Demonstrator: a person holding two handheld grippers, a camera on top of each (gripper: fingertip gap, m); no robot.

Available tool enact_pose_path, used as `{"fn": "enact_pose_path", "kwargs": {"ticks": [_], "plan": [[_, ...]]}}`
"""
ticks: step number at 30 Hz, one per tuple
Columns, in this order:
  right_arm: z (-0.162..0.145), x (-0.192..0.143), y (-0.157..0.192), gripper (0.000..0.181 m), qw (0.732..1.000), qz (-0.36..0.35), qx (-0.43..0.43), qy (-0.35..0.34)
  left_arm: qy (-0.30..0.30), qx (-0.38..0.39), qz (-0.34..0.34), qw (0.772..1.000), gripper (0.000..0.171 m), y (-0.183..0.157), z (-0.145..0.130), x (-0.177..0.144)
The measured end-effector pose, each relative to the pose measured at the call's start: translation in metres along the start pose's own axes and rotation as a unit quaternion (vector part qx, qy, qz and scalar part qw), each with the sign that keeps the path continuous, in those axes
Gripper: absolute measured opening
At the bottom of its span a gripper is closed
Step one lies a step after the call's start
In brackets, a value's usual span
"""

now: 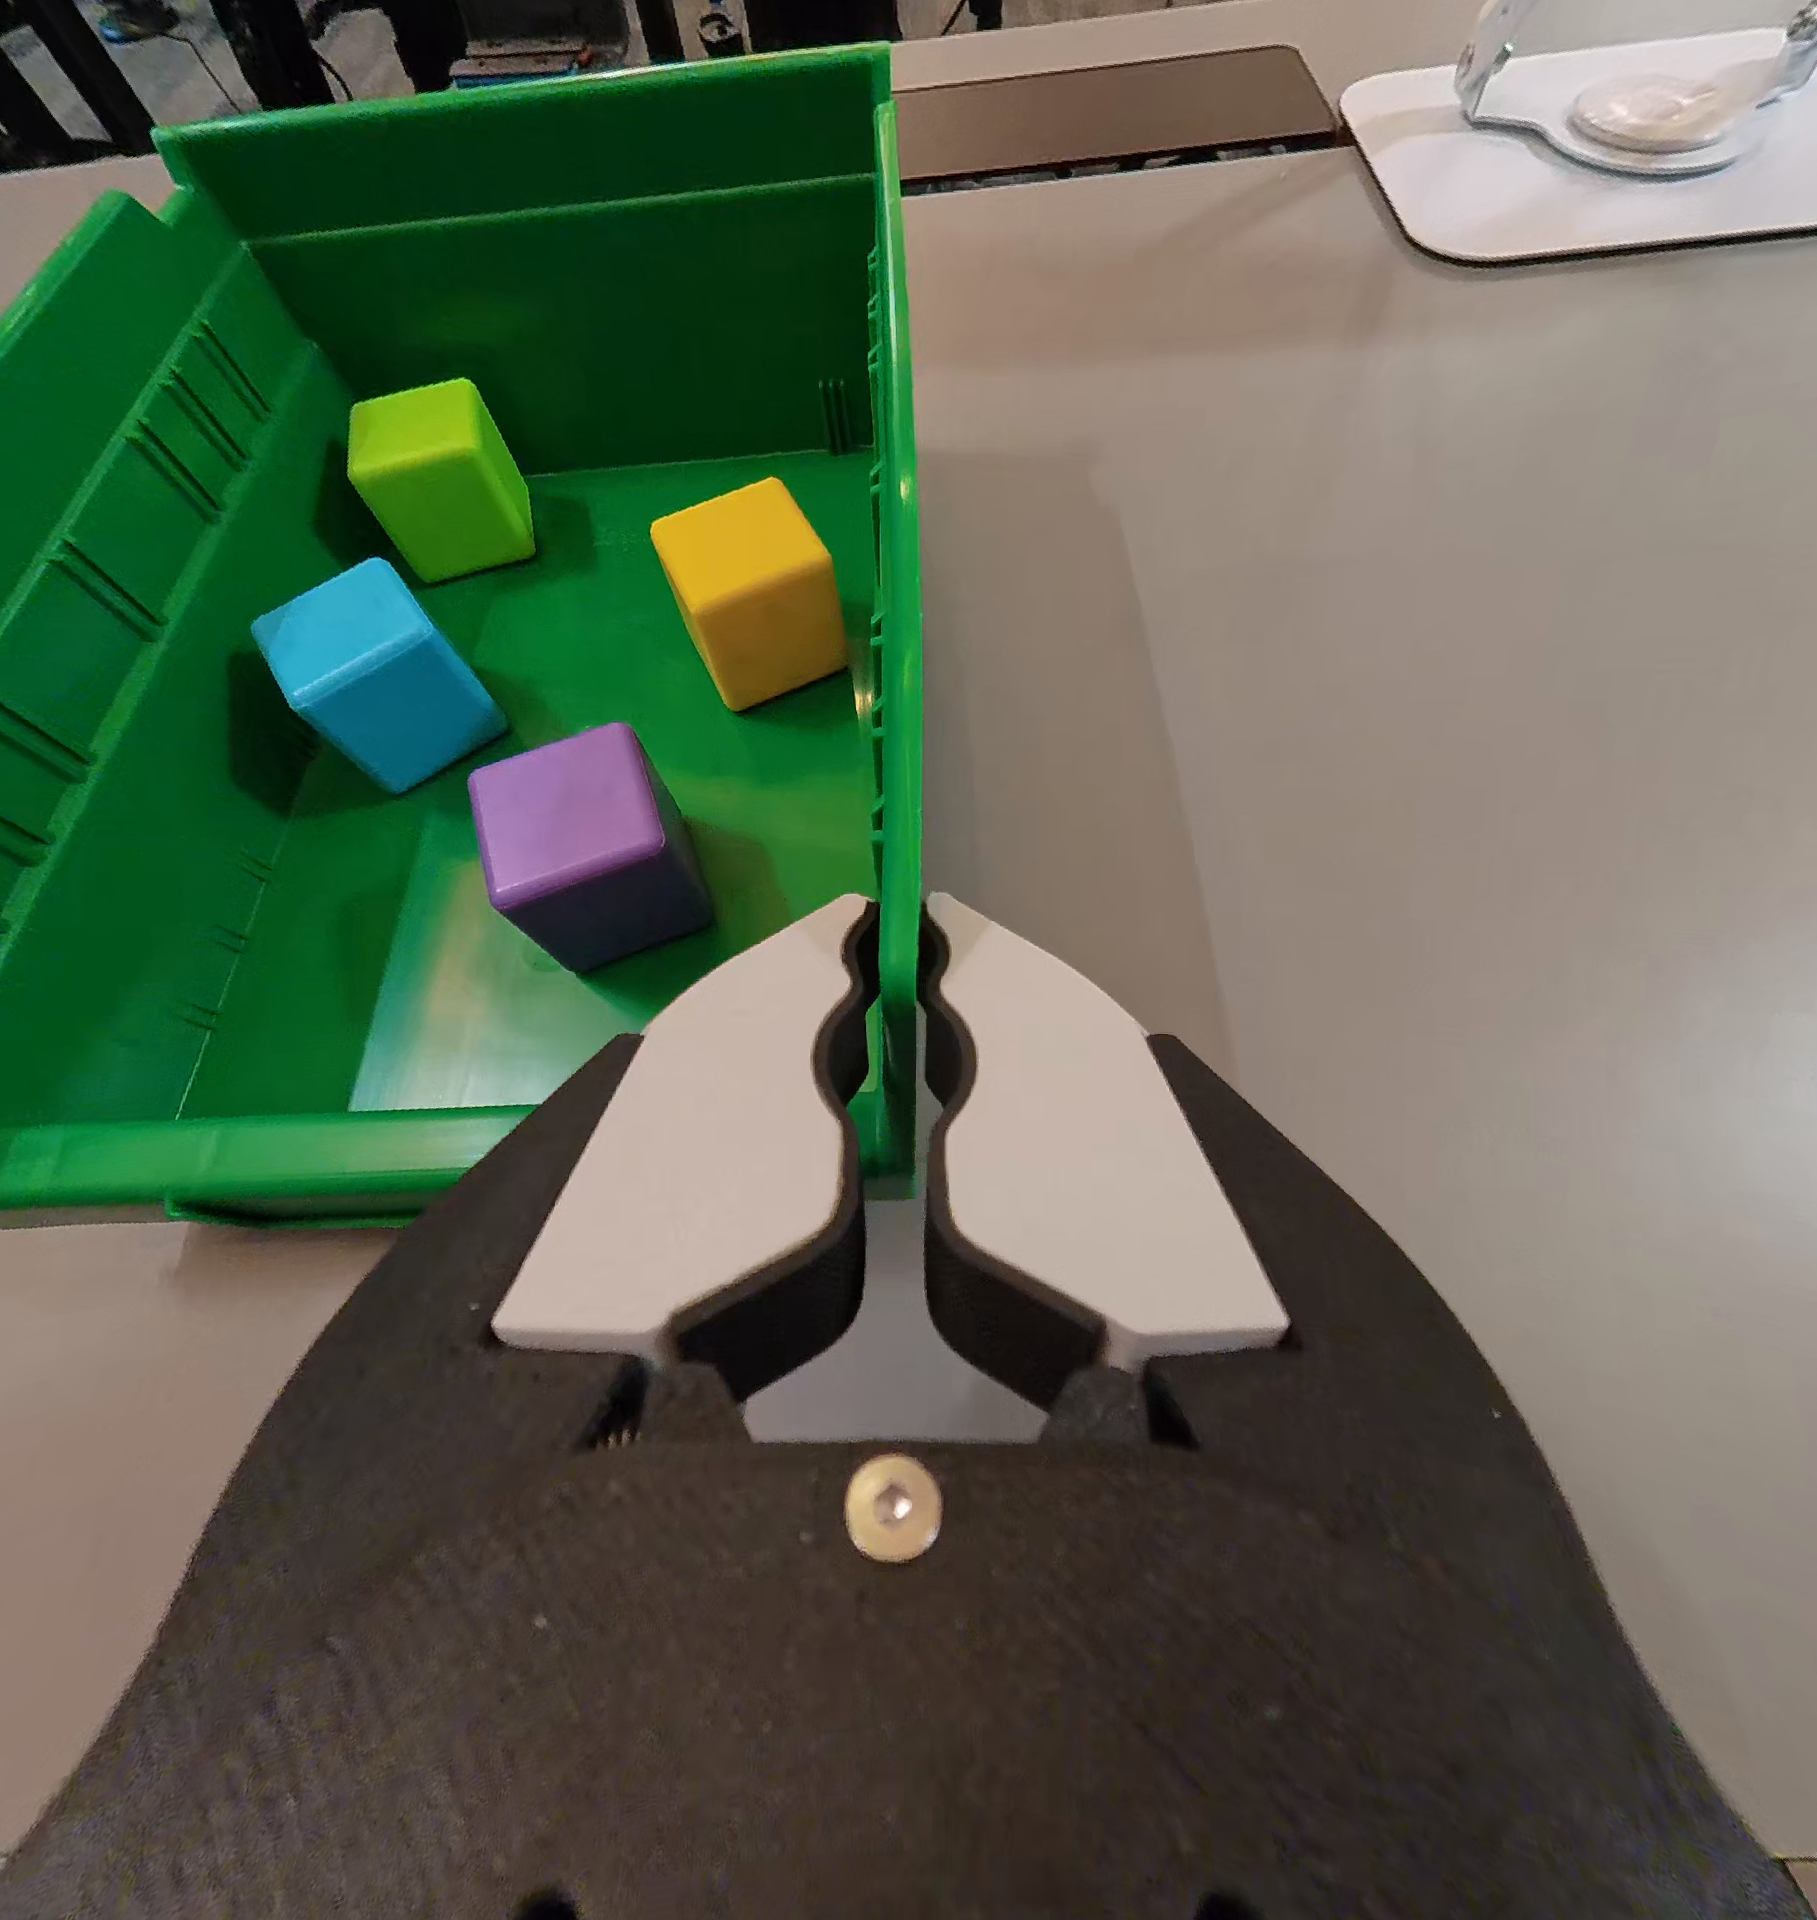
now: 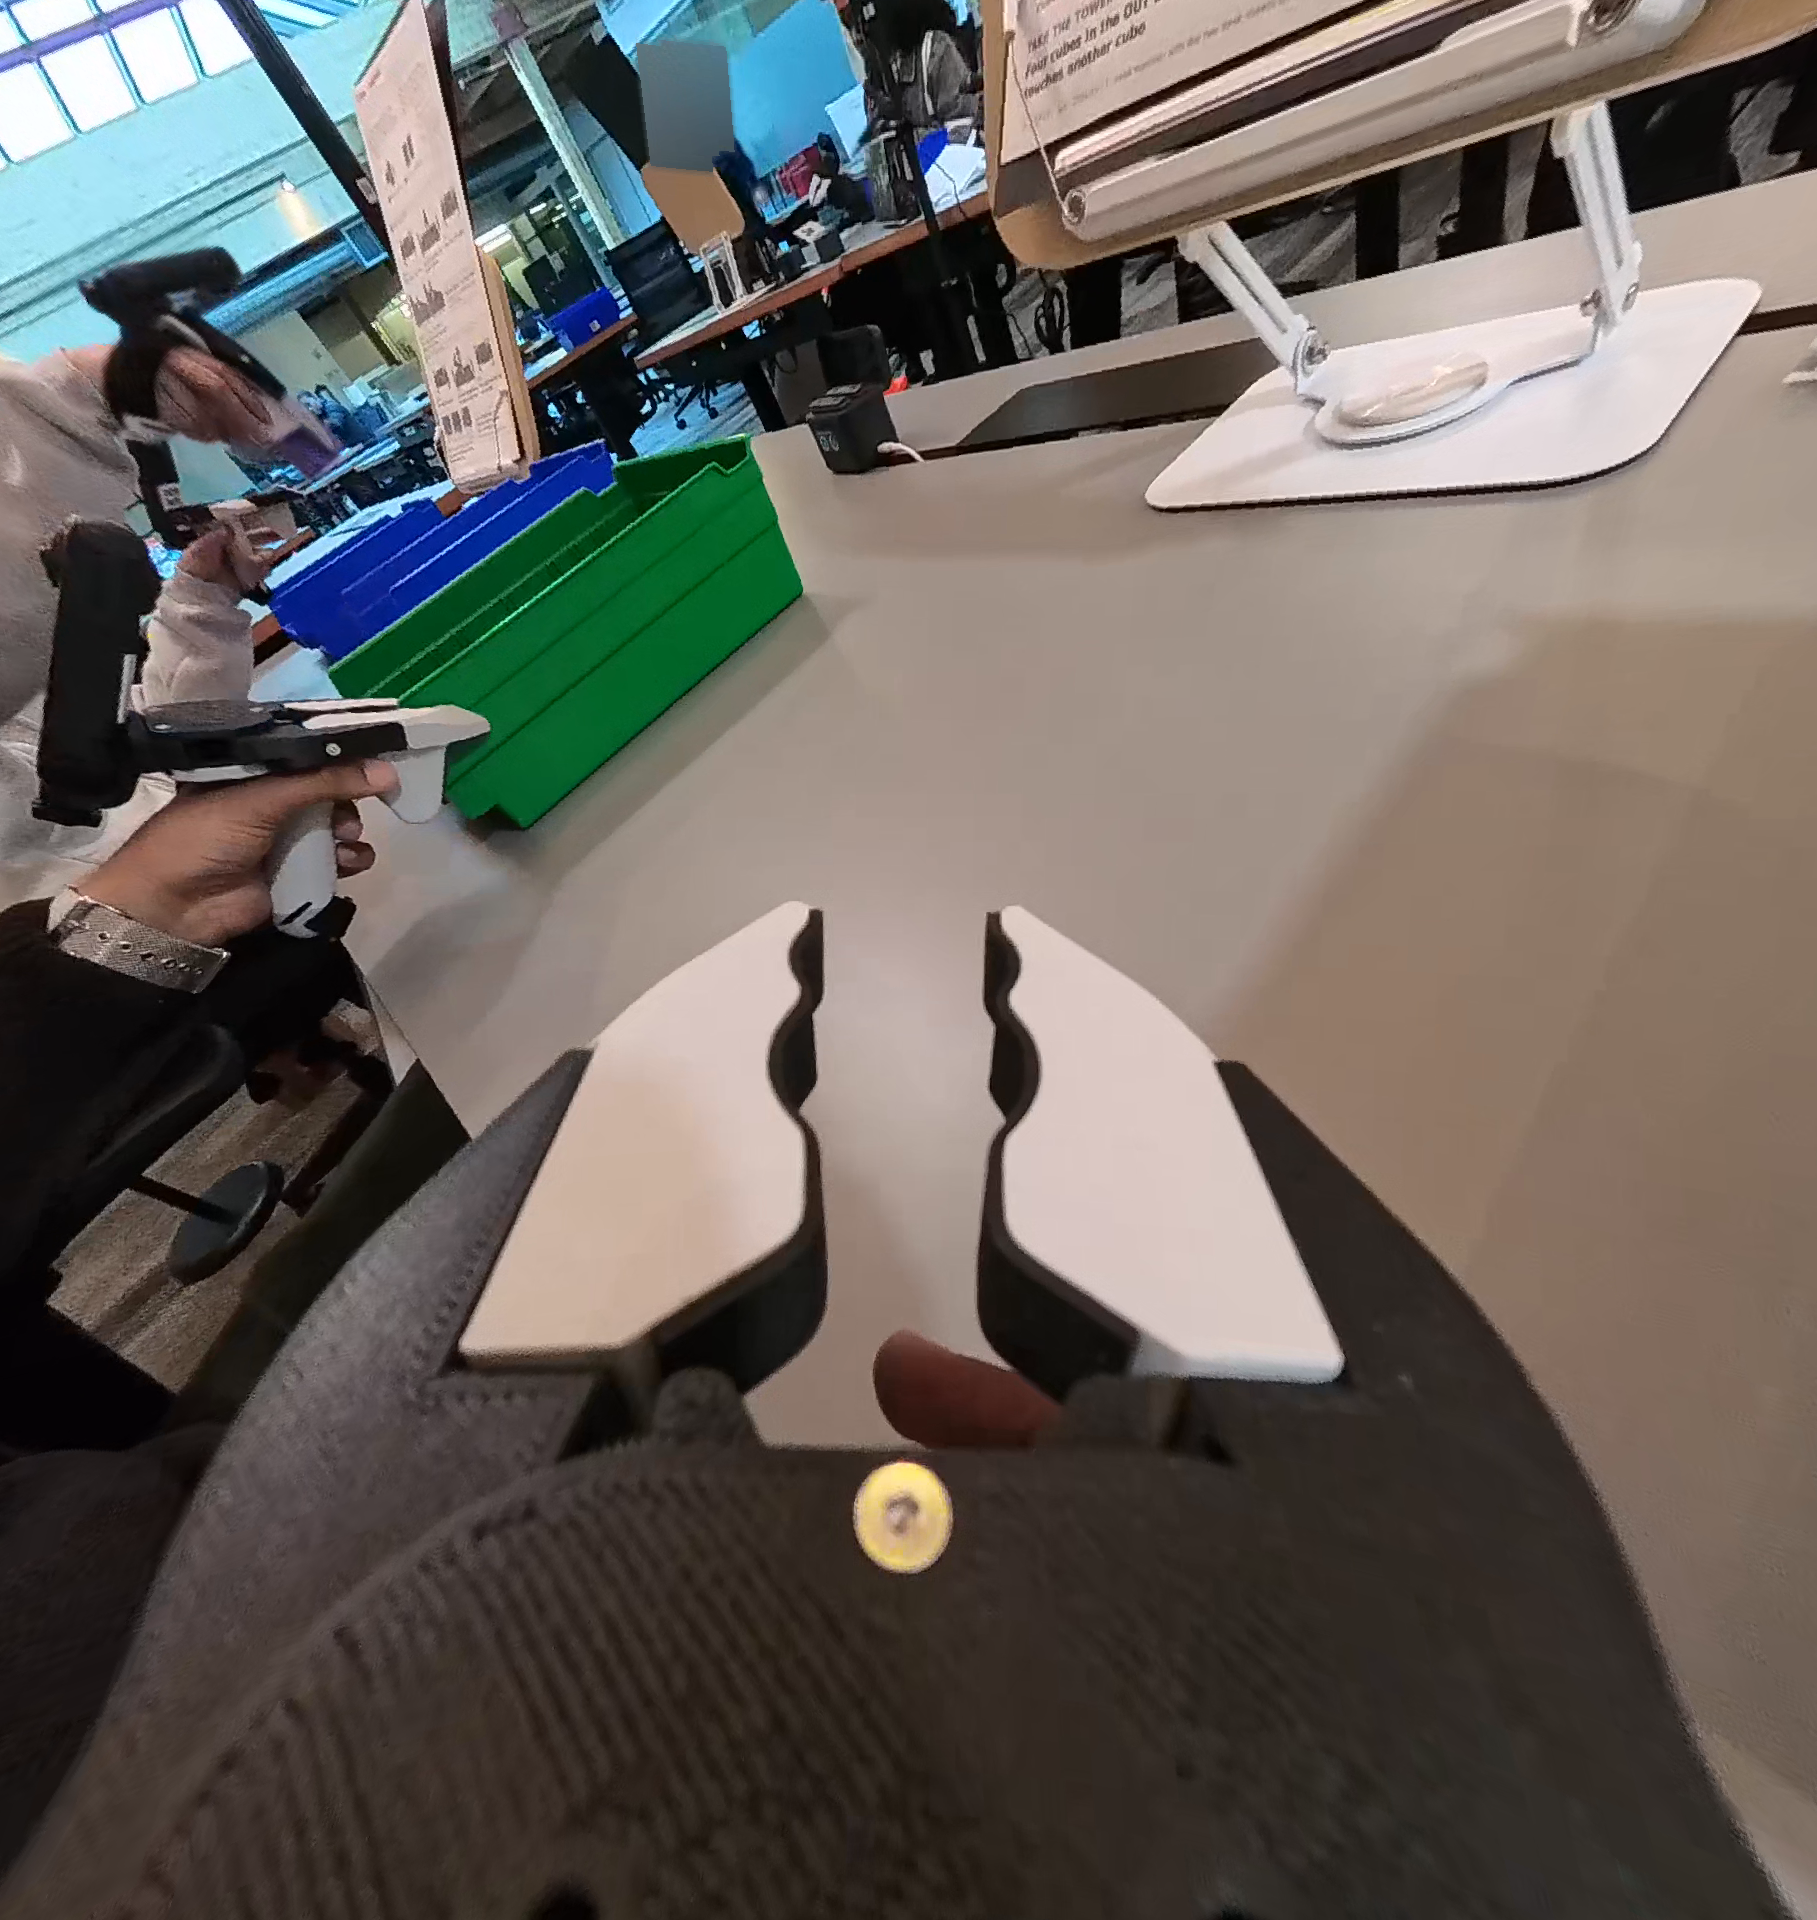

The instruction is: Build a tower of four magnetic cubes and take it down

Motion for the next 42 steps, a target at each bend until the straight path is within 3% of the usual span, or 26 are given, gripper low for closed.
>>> {"fn": "enact_pose_path", "kwargs": {"ticks": [5,17,23,33,36,39,42], "plan": [[-0.001,0.001,-0.002,0.03,1.0,-0.002,0.006,0.006,0.012,0.003,-0.008,1.0,0.01,-0.003,-0.003,0.002],[-0.016,0.008,-0.001,0.03,0.996,-0.032,-0.065,0.046,0.019,-0.004,-0.02,1.0,0.02,-0.006,-0.005,0.004],[-0.016,0.007,-0.002,0.03,0.997,-0.032,-0.06,0.047,0.015,-0.04,-0.051,0.998,0.027,-0.01,-0.006,0.006],[-0.018,0.008,-0.003,0.031,0.997,-0.033,-0.056,0.052,0.015,-0.034,-0.053,0.998,0.032,-0.012,-0.005,0.006],[-0.018,0.008,-0.004,0.031,0.996,-0.034,-0.055,0.053,0.014,-0.049,-0.072,0.996,0.047,-0.01,-0.002,0.002],[-0.019,0.008,-0.005,0.031,0.996,-0.038,-0.054,0.055,0.031,-0.07,-0.14,0.987,0.067,-0.004,0.003,-0.016],[-0.021,0.011,-0.008,0.031,0.996,-0.039,-0.048,0.059,-0.006,-0.129,-0.16,0.979,0.069,0.025,0.017,-0.031]]}}
Point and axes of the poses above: each gripper's, where its closed fingertips meet, x out along the fingers, z out of its top, y = z × x across the jaws, the point moved 2 cm from there along -x, back along the fingers, and after that the axes turned 14 degrees about x, right-handed, at the moved point
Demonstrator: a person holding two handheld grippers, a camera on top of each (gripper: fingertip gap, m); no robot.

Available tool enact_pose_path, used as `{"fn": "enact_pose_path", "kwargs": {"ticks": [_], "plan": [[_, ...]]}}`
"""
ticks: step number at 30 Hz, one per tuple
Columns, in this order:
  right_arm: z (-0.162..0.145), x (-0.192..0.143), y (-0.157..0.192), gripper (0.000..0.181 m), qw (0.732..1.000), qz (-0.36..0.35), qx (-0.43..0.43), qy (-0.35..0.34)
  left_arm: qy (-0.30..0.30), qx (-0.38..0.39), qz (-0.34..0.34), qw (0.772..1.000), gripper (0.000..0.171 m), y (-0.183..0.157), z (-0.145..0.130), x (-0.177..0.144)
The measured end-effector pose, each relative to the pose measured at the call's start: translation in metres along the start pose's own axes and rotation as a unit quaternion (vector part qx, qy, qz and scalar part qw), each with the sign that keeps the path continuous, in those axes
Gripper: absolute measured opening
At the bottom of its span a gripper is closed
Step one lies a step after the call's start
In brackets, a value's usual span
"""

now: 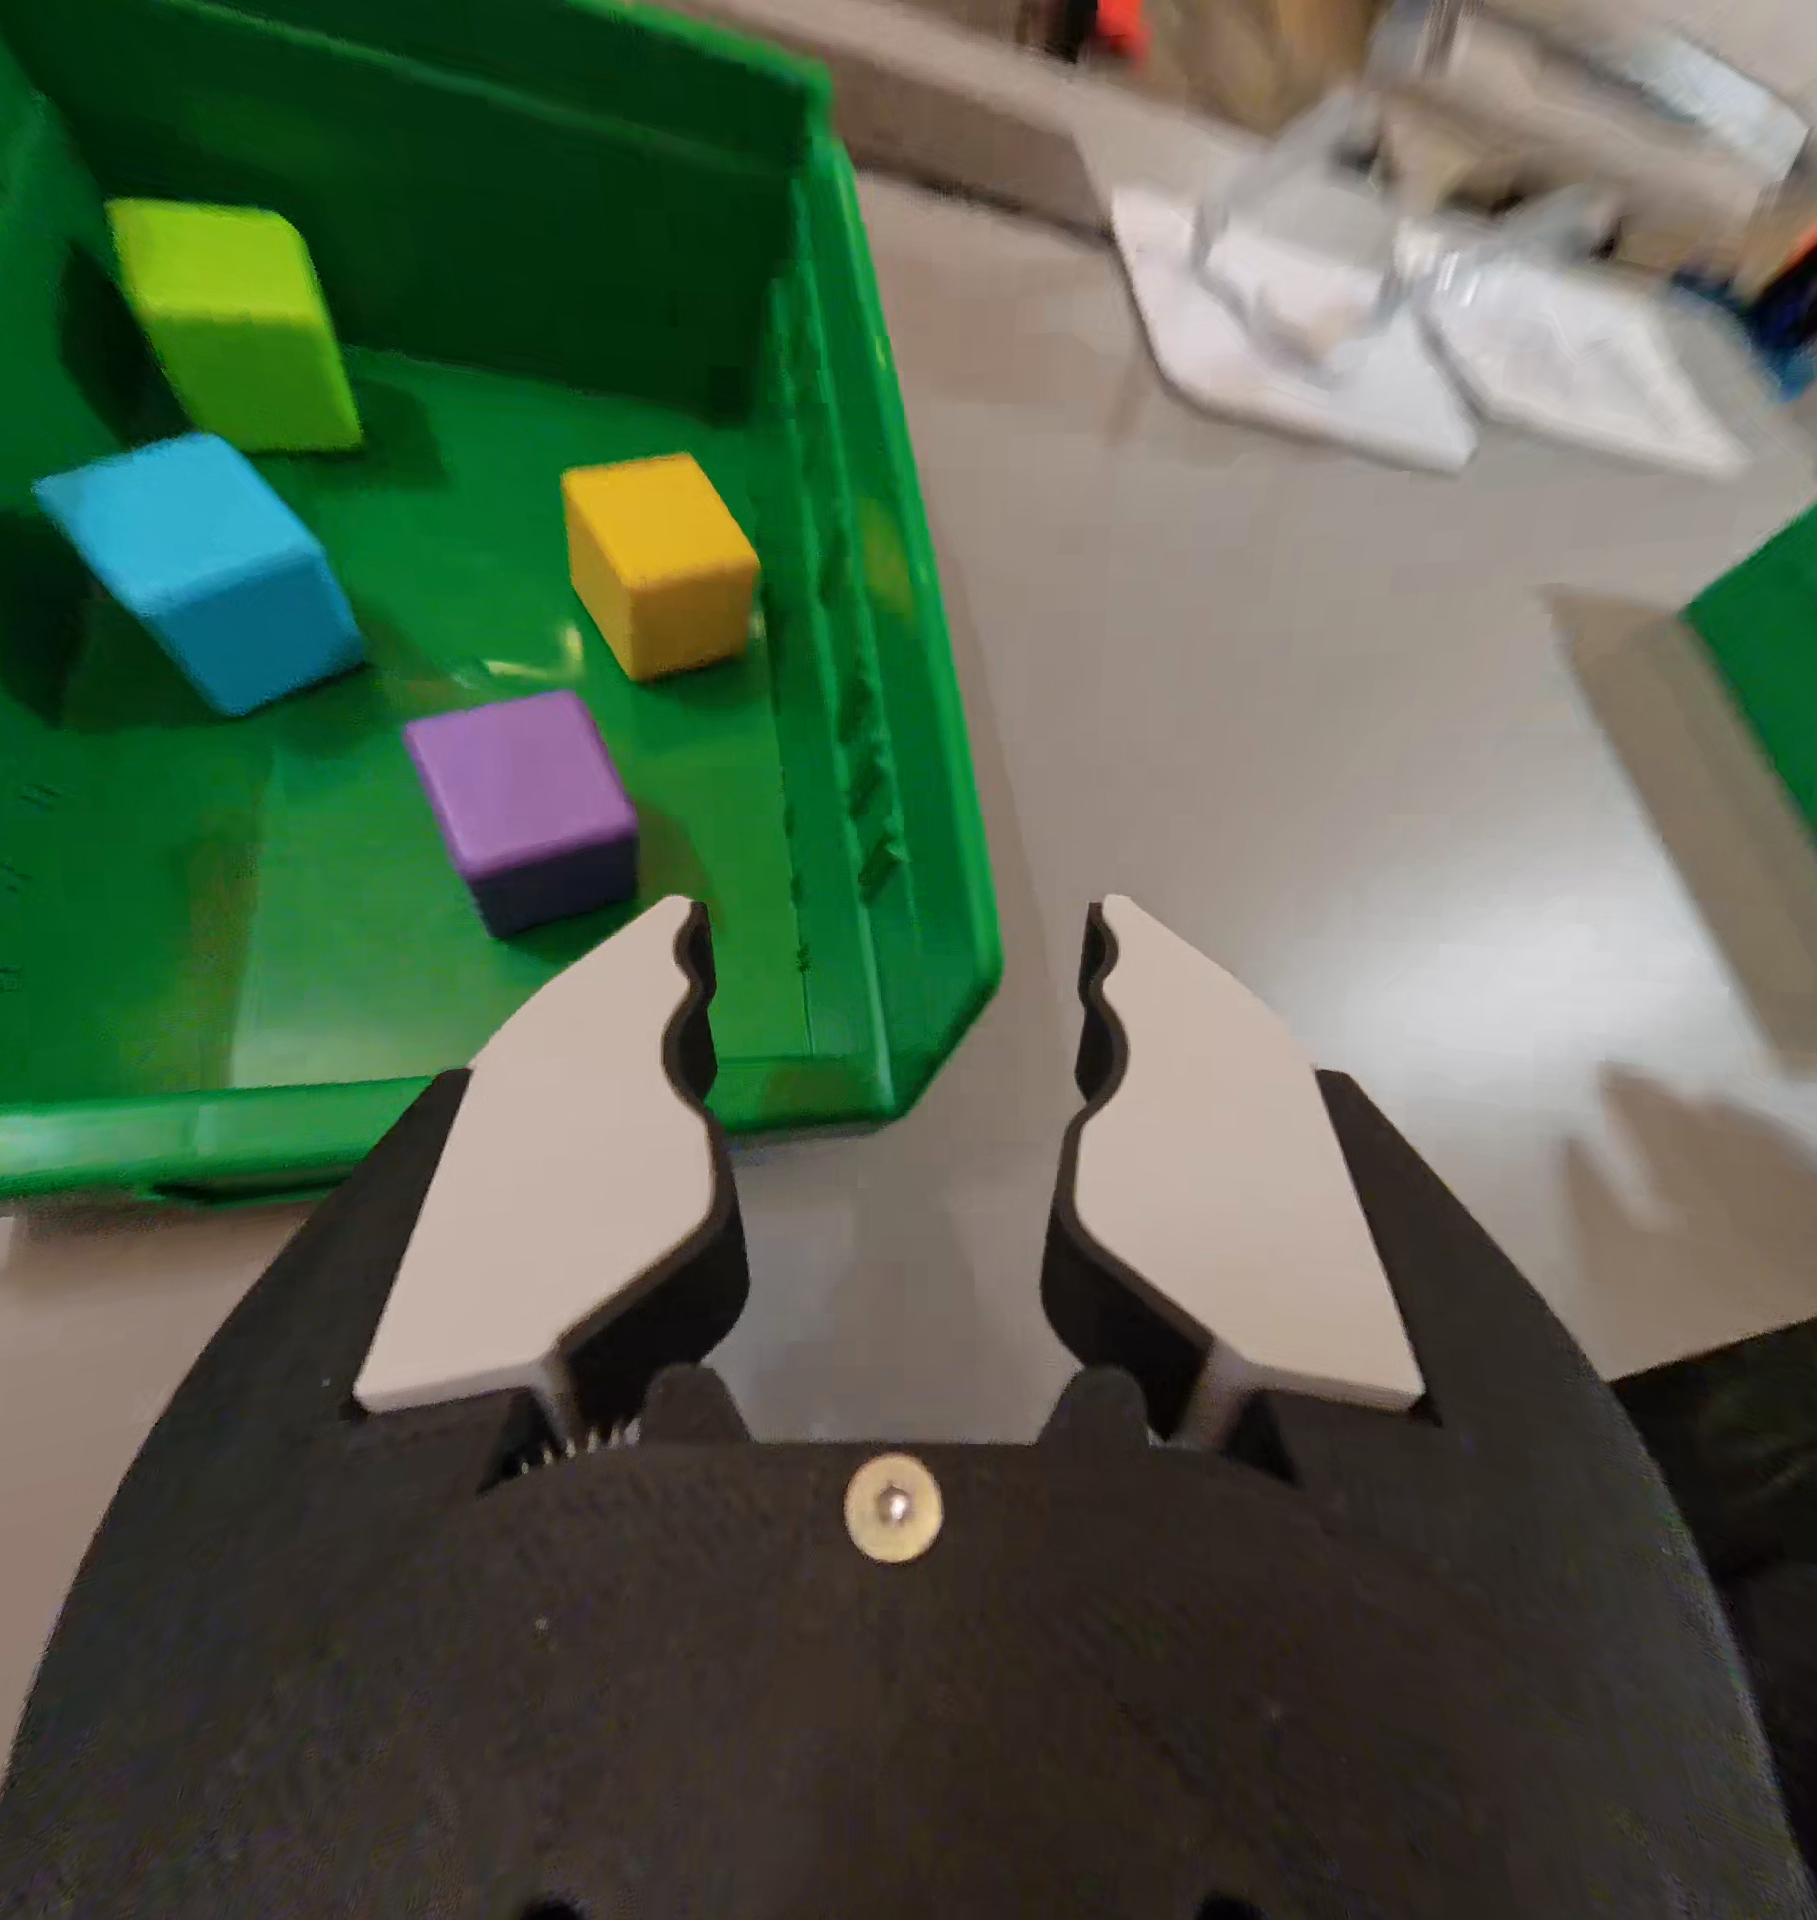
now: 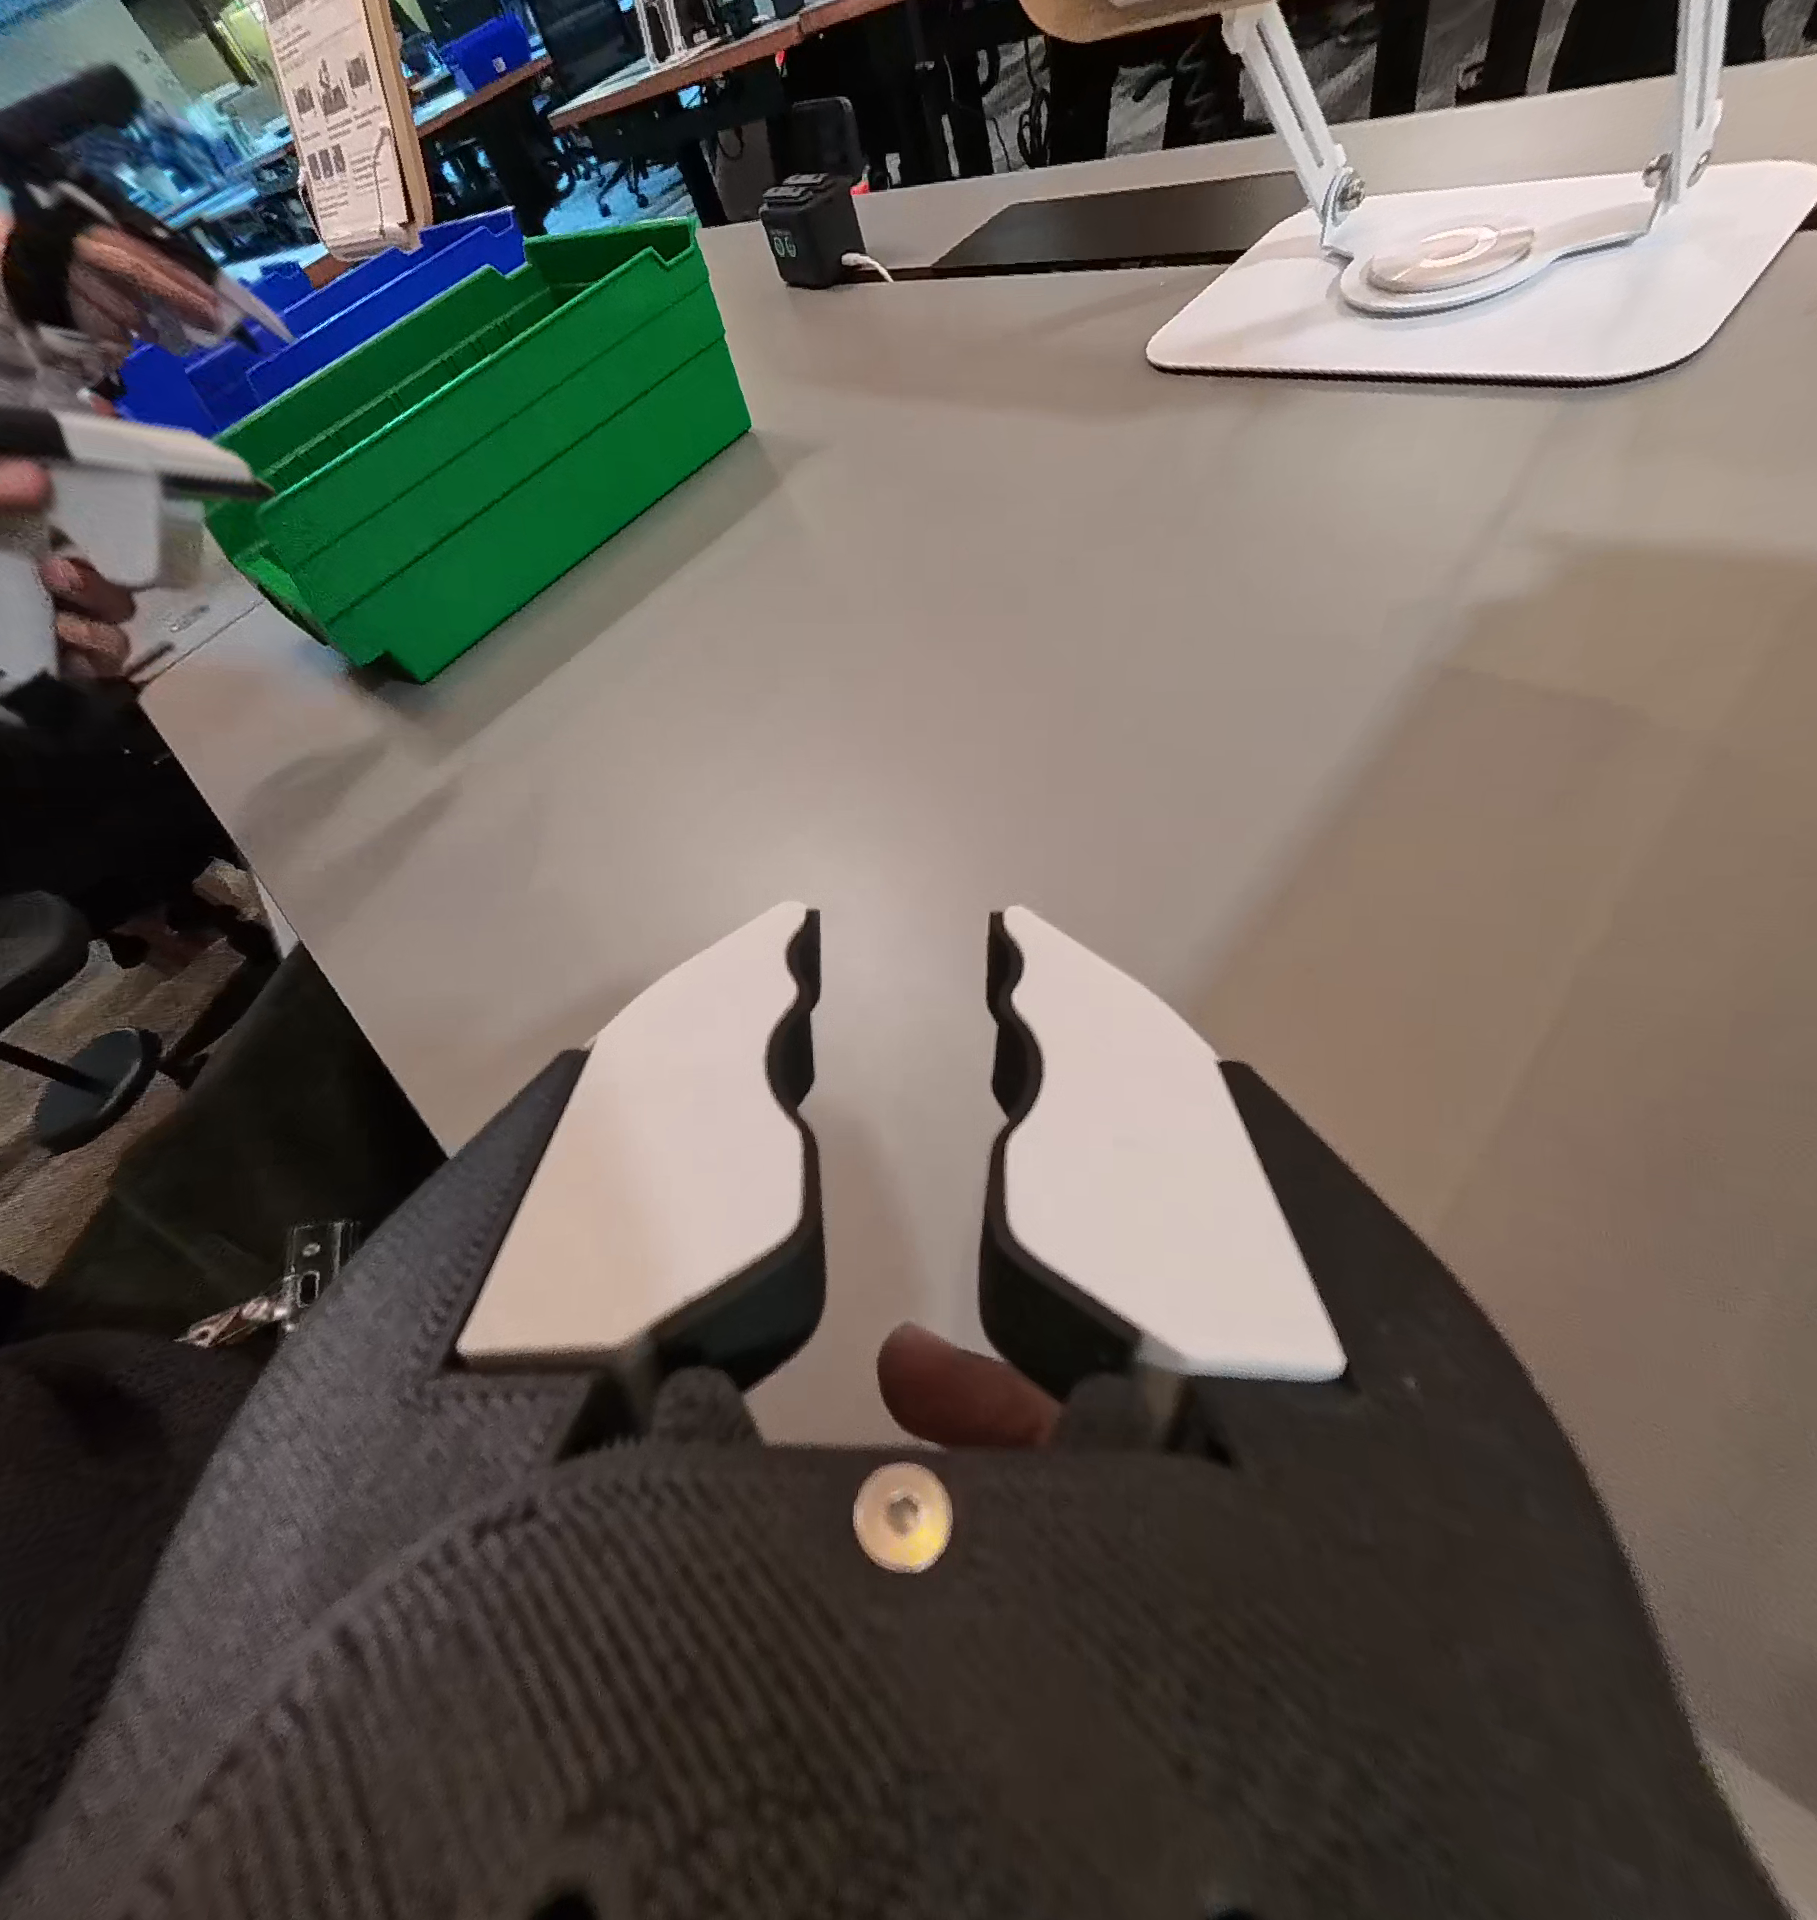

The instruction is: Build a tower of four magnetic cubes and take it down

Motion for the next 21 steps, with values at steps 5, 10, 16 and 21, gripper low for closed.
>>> {"fn": "enact_pose_path", "kwargs": {"ticks": [5,10,16,21], "plan": [[-0.004,0.007,0.003,0.031,0.999,0.017,0.031,0.01,-0.033,-0.053,0.153,0.986,0.061,0.087,0.034,-0.006],[-0.003,0.01,0.004,0.029,1.0,0.009,0.022,0.01,0.103,-0.03,0.06,0.992,0.067,0.077,0.029,0.054],[0.0,0.003,0.008,0.027,1.0,0.012,0.014,-0.014,0.23,0.04,0.098,0.967,0.075,0.087,-0.009,0.068],[-0.003,0.001,0.005,0.027,0.999,0.014,0.035,-0.009,0.284,0.057,0.085,0.953,0.057,0.091,-0.03,0.078]]}}
Point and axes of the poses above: each gripper's, where its closed fingertips meet, x out along the fingers, z out of its top, y = z × x across the jaws, the point moved 2 cm from there along -x, back along the fingers, and after that the axes turned 14 degrees about x, right-handed, at the moved point
